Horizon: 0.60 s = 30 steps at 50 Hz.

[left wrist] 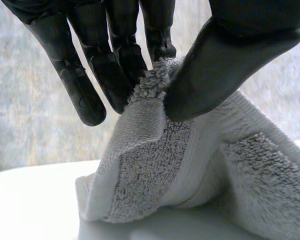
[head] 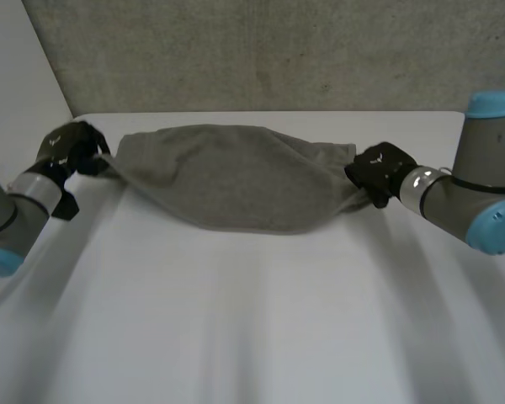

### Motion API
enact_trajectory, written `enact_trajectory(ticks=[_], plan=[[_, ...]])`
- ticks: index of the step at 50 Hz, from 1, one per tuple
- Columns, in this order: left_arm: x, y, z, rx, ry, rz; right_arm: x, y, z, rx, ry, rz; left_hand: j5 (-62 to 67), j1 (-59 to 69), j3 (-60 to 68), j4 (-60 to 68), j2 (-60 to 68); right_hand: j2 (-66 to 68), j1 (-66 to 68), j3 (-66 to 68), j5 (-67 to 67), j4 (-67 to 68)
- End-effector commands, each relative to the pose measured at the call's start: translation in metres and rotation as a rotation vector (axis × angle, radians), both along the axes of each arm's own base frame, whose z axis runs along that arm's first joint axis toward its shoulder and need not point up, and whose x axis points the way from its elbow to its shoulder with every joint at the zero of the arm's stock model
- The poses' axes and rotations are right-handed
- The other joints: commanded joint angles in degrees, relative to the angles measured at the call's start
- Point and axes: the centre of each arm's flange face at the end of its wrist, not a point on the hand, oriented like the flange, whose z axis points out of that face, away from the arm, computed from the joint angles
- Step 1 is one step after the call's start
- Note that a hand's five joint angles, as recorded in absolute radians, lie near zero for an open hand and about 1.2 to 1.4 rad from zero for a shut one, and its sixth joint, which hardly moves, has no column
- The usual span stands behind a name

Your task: Fold the towel.

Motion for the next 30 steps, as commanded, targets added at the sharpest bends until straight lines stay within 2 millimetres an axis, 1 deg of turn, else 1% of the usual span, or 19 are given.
enact_trajectory(ticks=[1,2,3,5,6,7,8,10,11,13,14,15,16,19,21,22,23,26,30], plan=[[0.025,0.022,0.009,-0.003,-0.1,0.004,-0.02,0.024,0.03,-0.024,-0.028,-0.034,5.04,6.76,3.76,1.88,3.24,4.36,3.76,3.38,3.11,3.09],[0.025,0.022,0.009,-0.003,-0.101,0.004,-0.026,0.028,0.043,-0.039,-0.058,-0.051,5.04,6.76,3.76,1.88,3.24,4.36,3.76,3.38,3.11,3.09],[0.026,0.028,0.013,-0.006,-0.102,0.001,-0.026,0.028,0.043,-0.039,-0.058,-0.051,5.04,6.76,3.76,1.88,3.24,4.36,3.76,3.38,3.11,3.09],[0.026,0.034,0.02,-0.013,-0.103,-0.006,-0.038,0.037,0.065,-0.053,-0.126,-0.096,5.04,6.76,3.76,1.88,3.24,4.36,3.76,3.38,3.11,3.09],[0.027,0.04,0.027,-0.025,-0.104,-0.01,-0.038,0.037,0.065,-0.053,-0.126,-0.097,5.04,6.76,3.76,1.88,3.24,4.36,3.76,3.38,3.11,3.09],[0.027,0.04,0.027,-0.025,-0.104,-0.01,-0.043,0.041,0.075,-0.056,-0.154,-0.117,5.04,6.76,3.76,1.88,3.24,4.36,3.76,3.38,3.11,3.09],[0.03,0.046,0.035,-0.037,-0.104,-0.008,-0.043,0.041,0.075,-0.056,-0.155,-0.117,5.04,6.76,3.76,1.88,3.24,4.36,3.76,3.38,3.11,3.09],[0.034,0.051,0.04,-0.042,-0.103,-0.008,-0.057,0.049,0.094,-0.073,-0.197,-0.167,5.04,6.76,3.76,1.88,3.24,4.36,3.76,3.38,3.11,3.09],[0.038,0.057,0.046,-0.052,-0.104,-0.007,-0.057,0.049,0.094,-0.073,-0.198,-0.168,5.04,6.76,3.76,1.88,3.24,4.36,3.76,3.38,3.11,3.09],[0.042,0.063,0.051,-0.056,-0.104,-0.004,-0.072,0.059,0.111,-0.101,-0.221,-0.211,5.04,6.76,3.76,1.88,3.24,4.36,3.76,3.38,3.11,3.09],[0.044,0.07,0.055,-0.056,-0.101,-0.007,-0.072,0.059,0.111,-0.101,-0.221,-0.212,5.04,6.76,3.76,1.88,3.24,4.36,3.76,3.38,3.11,3.09],[0.046,0.078,0.058,-0.052,-0.095,-0.01,-0.079,0.064,0.119,-0.117,-0.227,-0.229,5.04,6.76,3.76,1.88,3.24,4.36,3.76,3.38,3.11,3.09],[0.046,0.078,0.058,-0.052,-0.095,-0.01,-0.086,0.068,0.123,-0.129,-0.23,-0.25,5.04,6.76,3.76,1.88,3.24,4.36,3.76,3.38,3.11,3.09],[0.049,0.091,0.062,-0.035,-0.081,-0.022,-0.092,0.071,0.127,-0.138,-0.229,-0.267,5.04,6.76,3.76,1.88,3.24,4.36,3.76,3.38,3.11,3.09],[0.055,0.102,0.062,-0.012,-0.063,-0.023,-0.104,0.075,0.134,-0.157,-0.222,-0.302,5.04,6.76,3.76,1.88,3.24,4.36,3.76,3.38,3.11,3.09],[0.055,0.102,0.062,-0.012,-0.062,-0.023,-0.105,0.075,0.134,-0.157,-0.222,-0.302,5.04,6.76,3.76,1.88,3.24,4.36,3.76,3.38,3.11,3.09],[0.057,0.106,0.063,-0.01,-0.057,-0.023,-0.114,0.075,0.136,-0.163,-0.218,-0.332,5.04,6.76,3.76,1.88,3.24,4.36,3.76,3.38,3.11,3.09],[0.061,0.112,0.063,-0.003,-0.046,-0.022,-0.124,0.075,0.132,-0.151,-0.193,-0.359,5.04,6.76,3.76,1.88,3.24,4.36,3.76,3.38,3.11,3.09],[0.061,0.113,0.063,-0.003,-0.046,-0.023,-0.124,0.077,0.122,-0.119,-0.149,-0.353,5.04,6.76,3.76,1.88,3.24,4.36,3.76,3.38,3.11,3.09]])
